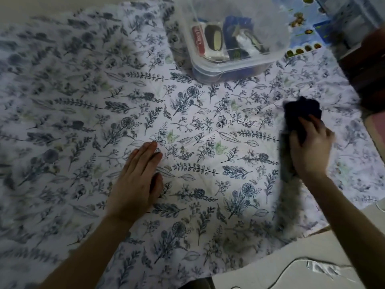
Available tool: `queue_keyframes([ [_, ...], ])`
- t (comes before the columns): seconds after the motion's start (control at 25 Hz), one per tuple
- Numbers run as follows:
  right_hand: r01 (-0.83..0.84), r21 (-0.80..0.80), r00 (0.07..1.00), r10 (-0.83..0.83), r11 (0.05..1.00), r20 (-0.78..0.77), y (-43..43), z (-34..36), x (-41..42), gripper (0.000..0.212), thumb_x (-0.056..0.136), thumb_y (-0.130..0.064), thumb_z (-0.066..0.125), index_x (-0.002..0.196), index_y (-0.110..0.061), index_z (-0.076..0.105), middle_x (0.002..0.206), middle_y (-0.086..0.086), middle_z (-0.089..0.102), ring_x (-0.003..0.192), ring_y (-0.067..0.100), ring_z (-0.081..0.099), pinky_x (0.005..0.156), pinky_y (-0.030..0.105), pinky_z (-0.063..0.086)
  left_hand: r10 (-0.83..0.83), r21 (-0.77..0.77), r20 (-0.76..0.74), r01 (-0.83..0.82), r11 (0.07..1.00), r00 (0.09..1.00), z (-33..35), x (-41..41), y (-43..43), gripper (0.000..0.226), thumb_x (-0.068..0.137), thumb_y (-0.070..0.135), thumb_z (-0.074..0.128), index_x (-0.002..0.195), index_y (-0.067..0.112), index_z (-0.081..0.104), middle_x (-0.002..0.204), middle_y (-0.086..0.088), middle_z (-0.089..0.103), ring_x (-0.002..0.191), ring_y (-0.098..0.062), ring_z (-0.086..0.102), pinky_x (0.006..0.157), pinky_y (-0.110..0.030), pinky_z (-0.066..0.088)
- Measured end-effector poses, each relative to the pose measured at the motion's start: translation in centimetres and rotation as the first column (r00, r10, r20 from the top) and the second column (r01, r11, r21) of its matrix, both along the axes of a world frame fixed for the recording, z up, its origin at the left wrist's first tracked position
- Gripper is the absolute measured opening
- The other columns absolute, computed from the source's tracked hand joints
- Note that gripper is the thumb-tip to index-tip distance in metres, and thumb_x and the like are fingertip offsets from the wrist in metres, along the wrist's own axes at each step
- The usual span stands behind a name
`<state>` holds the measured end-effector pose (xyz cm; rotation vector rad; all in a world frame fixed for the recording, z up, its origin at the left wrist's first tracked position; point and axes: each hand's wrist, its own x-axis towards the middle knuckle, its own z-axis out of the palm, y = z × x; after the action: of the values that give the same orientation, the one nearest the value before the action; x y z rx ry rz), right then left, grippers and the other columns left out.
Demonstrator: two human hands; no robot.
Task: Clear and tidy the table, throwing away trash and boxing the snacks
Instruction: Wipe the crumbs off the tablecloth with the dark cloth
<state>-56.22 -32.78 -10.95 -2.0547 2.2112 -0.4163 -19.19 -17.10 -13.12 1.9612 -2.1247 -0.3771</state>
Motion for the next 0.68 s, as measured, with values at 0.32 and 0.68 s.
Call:
queue_keyframes([
  [0.32,-0.544,-0.052,0.837,0.546,0.837,0.043,10.0,0.4,18.5,0.043,0.083,-0.032,0.062,0.124,-0.020,0.058,0.138,0.005,0.053,0.123,0.030,0.047,0.108,0.046,0.037,0.002,-0.006,-0.018,-0.002,1.000,1.000,0.1,0.0,0.1,0.049,0.094,0.025,0.040,0.140,0.006,0.041,0.154,-0.010,0.034,0.147,-0.021,0.024,0.120,-0.045,0.023],
  [0.68,-0.718,-0.010,0.696,0.717,0.696,-0.021,16.7,-0.2,-1.5,0.042,0.085,-0.032,0.062,0.123,-0.015,0.056,0.136,0.009,0.053,0.121,0.028,0.048,0.100,0.045,0.041,-0.018,-0.011,-0.052,0.018,1.000,0.998,0.2,0.0,-0.1,0.050,0.093,0.028,0.038,0.135,0.002,0.044,0.151,-0.014,0.036,0.145,-0.028,0.027,0.116,-0.051,0.028],
])
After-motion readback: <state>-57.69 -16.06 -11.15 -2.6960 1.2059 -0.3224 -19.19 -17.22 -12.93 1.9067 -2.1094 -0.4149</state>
